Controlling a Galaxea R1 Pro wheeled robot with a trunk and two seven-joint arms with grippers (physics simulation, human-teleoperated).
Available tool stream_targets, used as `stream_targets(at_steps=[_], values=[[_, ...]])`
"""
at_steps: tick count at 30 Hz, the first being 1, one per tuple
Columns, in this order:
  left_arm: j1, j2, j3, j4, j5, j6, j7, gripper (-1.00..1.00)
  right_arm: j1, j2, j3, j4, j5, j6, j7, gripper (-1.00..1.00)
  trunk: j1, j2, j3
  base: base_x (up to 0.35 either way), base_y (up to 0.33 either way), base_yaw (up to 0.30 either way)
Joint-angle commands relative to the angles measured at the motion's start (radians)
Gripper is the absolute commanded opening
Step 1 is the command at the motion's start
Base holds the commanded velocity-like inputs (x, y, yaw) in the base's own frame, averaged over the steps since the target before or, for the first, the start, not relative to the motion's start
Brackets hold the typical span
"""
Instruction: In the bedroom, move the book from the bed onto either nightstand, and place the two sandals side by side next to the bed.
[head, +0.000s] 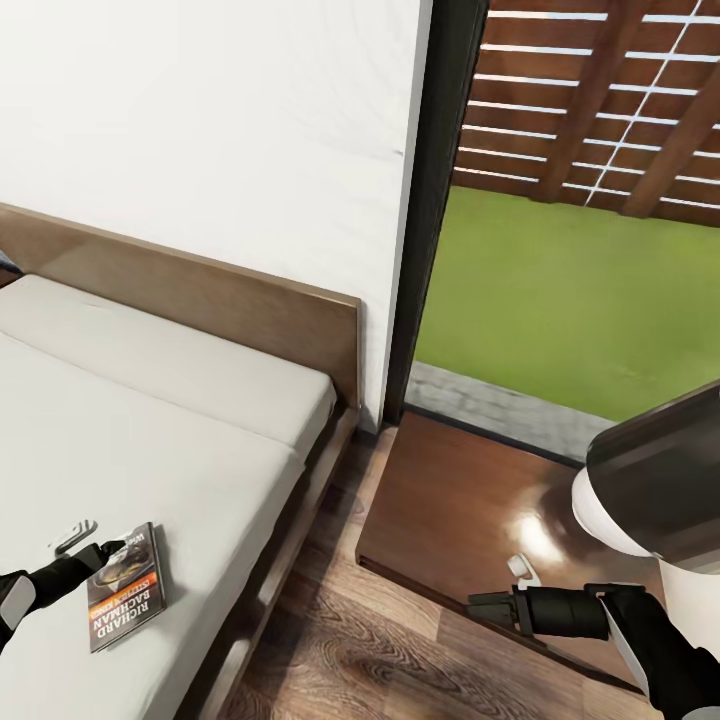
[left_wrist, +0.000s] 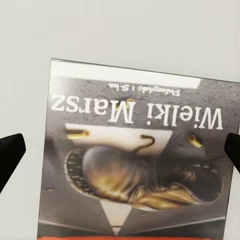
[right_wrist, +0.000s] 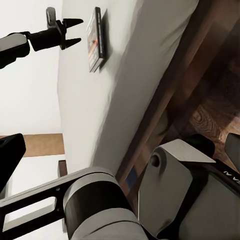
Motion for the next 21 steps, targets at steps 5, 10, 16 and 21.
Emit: stream_targets(at_steps=[5,10,16,21], values=[[-0.001,-0.002,0.008,-0.001,-0.001,0.008,-0.005,1.00,0.000,0.000,-0.001,0.000,-0.001,0.010,0.003,1.00,0.000,0.000,-0.001,0.000,0.000,0.000],[-0.001,-0.002,0.008,-0.001,-0.001,0.008,-0.005,1.00,0.000,0.000,-0.001,0.000,-0.001,0.010,0.004,1.00,0.008,-0.014,-0.007,0.000,0.000,0.000],[-0.001,-0.002,0.008,-0.001,-0.001,0.008,-0.006,1.00,0.000,0.000,-0.001,0.000,-0.001,0.010,0.004,1.00,0.015,-0.028,-0.013,0.000,0.000,0.000],[-0.001,-0.002,0.008,-0.001,-0.001,0.008,-0.006,1.00,0.000,0.000,-0.001,0.000,-0.001,0.010,0.004,1.00,0.015,-0.028,-0.013,0.000,0.000,0.000]])
